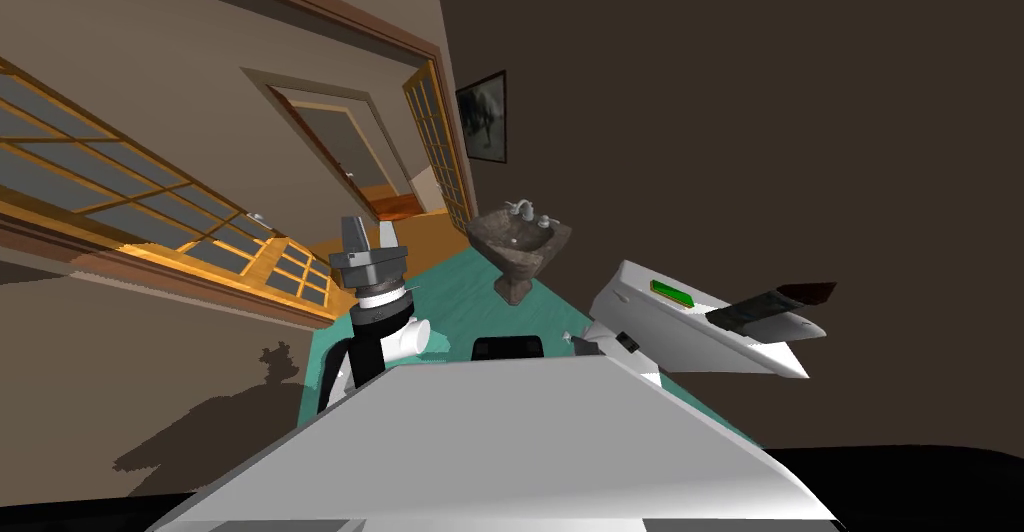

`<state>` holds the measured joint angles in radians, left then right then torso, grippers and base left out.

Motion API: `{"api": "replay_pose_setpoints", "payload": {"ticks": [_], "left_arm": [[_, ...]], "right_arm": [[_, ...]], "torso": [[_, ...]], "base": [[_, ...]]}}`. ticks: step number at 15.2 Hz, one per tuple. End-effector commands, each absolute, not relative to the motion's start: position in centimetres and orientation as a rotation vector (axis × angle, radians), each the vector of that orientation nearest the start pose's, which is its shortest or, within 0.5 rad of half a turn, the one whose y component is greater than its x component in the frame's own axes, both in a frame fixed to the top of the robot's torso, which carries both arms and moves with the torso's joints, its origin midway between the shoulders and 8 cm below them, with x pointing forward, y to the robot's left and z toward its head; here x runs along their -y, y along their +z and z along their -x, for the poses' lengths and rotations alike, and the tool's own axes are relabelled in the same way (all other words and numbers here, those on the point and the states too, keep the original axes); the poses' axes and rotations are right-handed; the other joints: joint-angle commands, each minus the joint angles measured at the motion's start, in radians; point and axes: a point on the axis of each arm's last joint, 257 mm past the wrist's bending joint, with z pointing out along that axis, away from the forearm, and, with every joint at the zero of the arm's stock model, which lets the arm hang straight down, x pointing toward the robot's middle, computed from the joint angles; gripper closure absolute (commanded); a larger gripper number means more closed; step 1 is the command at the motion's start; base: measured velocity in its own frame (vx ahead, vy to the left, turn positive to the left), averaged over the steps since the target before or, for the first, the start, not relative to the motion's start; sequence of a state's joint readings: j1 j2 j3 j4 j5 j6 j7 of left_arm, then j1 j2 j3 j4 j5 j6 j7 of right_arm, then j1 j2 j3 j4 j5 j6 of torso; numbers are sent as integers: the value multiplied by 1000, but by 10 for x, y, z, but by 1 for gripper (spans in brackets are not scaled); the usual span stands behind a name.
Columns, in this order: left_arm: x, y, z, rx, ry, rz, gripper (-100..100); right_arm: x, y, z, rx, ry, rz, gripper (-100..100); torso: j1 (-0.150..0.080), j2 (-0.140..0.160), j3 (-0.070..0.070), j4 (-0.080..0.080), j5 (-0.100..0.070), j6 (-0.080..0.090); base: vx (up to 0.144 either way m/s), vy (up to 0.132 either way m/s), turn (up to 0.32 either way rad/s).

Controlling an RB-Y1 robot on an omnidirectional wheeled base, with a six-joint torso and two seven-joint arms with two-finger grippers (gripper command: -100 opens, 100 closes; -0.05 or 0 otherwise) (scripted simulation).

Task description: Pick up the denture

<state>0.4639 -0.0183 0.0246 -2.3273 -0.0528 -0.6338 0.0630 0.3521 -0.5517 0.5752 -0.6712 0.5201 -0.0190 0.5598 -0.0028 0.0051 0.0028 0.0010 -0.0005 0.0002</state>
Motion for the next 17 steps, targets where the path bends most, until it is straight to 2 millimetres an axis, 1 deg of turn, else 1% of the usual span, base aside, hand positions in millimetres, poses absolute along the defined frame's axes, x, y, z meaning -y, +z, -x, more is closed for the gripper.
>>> {"api": "replay_pose_setpoints", "payload": {"ticks": [1,2,3,4,5,7,9,10,16,17], "left_arm": [[-269,78,-309,-469,-1361,478,0],[-269,78,-309,-469,-1360,478,0],[-269,78,-309,-469,-1361,478,0],[-269,78,-309,-469,-1361,478,0],[-269,78,-309,-469,-1360,478,0],[-269,78,-309,-469,-1360,478,0],[-269,78,-309,-469,-1361,478,0],[-269,78,-309,-469,-1361,478,0],[-269,78,-309,-469,-1360,479,0],[-269,78,-309,-469,-1361,479,0]], "right_arm": [[444,-658,-14,-2925,-248,211,-100],[435,-662,-20,-2925,-248,202,-100],[430,-665,-23,-2925,-248,198,-100],[437,-662,-19,-2925,-249,200,-100],[436,-663,-20,-2926,-248,200,100],[437,-663,-20,-2926,-250,201,100],[436,-663,-20,-2925,-247,199,100],[444,-658,-14,-2925,-248,211,100],[472,-640,6,-2926,-244,247,100],[468,-643,2,-2927,-248,240,100]], "torso": [[0,0,0,0,0,0],[0,0,0,0,0,0],[0,0,0,0,0,0],[0,0,0,0,0,0],[1,-1,0,0,0,0],[3,-3,-1,-1,0,0],[1,-4,-2,-1,-2,-1],[0,-4,-2,-1,-2,-1],[9,-11,-6,-2,1,-1],[10,-10,-6,-2,1,0]], "base": [[-58,-65,28],[-54,-72,43],[-59,-75,70],[-36,-42,34],[-13,-16,3],[-5,-8,-4],[0,0,0],[26,38,-41],[79,91,-70],[41,63,-27]]}}
